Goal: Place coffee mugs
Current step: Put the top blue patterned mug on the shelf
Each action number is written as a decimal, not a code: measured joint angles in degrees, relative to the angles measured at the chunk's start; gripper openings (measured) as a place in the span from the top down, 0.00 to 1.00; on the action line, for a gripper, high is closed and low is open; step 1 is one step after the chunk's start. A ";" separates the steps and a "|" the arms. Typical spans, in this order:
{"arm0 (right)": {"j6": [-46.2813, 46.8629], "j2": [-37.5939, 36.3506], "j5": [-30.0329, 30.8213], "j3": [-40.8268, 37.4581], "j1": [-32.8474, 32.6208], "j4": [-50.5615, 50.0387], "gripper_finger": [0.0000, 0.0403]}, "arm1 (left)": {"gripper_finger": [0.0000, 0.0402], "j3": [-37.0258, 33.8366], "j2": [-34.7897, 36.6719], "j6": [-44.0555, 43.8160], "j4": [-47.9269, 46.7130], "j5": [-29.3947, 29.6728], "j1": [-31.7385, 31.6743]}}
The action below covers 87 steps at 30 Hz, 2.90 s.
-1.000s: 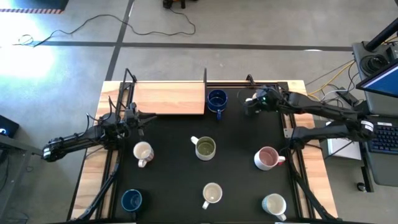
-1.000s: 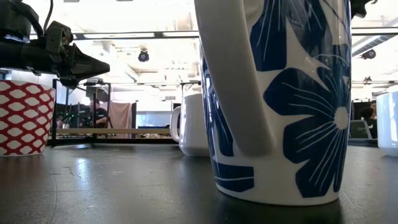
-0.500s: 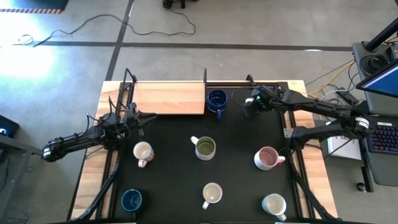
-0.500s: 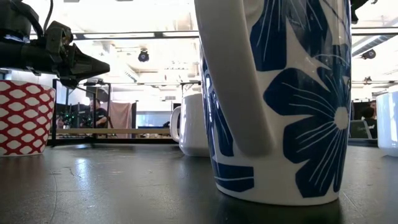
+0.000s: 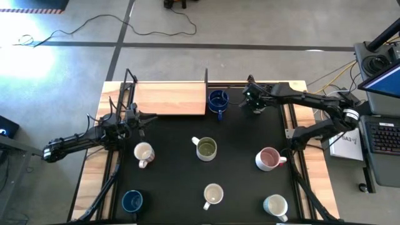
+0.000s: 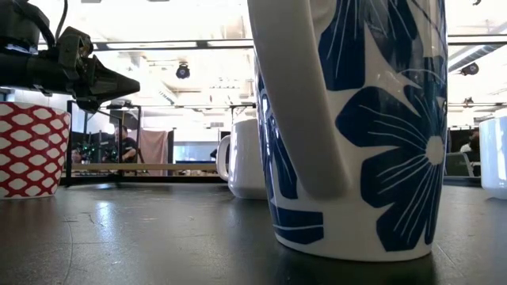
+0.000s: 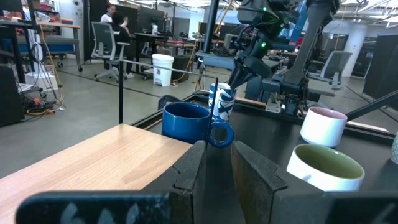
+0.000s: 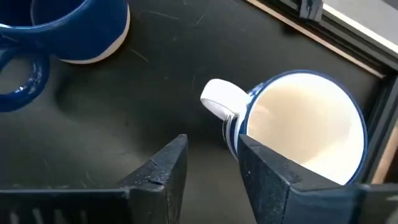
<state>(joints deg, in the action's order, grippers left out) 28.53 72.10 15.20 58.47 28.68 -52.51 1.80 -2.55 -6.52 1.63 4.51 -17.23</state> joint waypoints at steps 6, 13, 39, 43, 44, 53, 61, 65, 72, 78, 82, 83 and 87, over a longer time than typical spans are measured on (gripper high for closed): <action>-1.35 5.22 2.88 3.16 1.70 -6.74 0.64 | 0.85 0.00 0.00 0.01 0.01 0.00 0.00; -3.78 7.93 2.30 3.62 3.95 -8.06 0.69 | 0.85 0.00 0.00 0.00 0.00 0.00 0.00; -10.13 7.48 -9.46 5.24 4.10 -8.82 0.97 | 0.85 0.00 0.00 0.00 0.00 0.00 0.00; -11.36 5.56 -14.17 7.56 3.09 -8.98 0.97 | 0.85 0.00 0.00 0.01 0.01 0.00 0.00; -11.83 5.16 -15.77 8.10 2.54 -9.10 0.97 | 0.85 0.00 0.00 0.02 0.01 0.02 0.00; -12.02 3.50 -19.76 13.32 -7.92 -9.07 0.97 | 0.85 0.00 0.00 0.02 0.00 0.00 0.00; -10.10 5.86 -19.24 20.62 -19.17 -7.08 0.97 | 0.85 0.00 0.00 0.02 0.00 0.00 0.00; -10.59 8.47 -18.68 25.25 -22.71 -6.40 0.97 | 0.85 0.00 0.00 0.02 0.00 0.01 0.02; -15.78 14.65 -17.77 33.36 -24.19 -5.39 0.97 | 0.85 0.00 0.00 0.01 0.01 0.01 0.00; -21.44 22.08 -18.14 42.03 -24.17 -5.70 0.97 | 0.85 0.00 0.00 0.01 0.02 0.00 0.00; -25.01 26.28 -18.03 48.36 -24.42 -7.10 0.97 | 0.85 0.00 0.00 0.01 0.01 0.02 0.00; -25.63 27.18 -18.07 49.98 -24.43 -7.86 0.97 | 0.85 0.00 0.00 0.02 0.00 0.00 0.01; -29.05 30.38 -18.00 55.59 -24.43 -9.43 0.97 | 0.85 0.00 0.00 0.00 0.02 0.00 0.00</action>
<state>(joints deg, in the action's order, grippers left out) -0.52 102.48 -2.80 114.05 4.25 -61.95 1.80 -2.55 -6.52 1.65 4.51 -17.23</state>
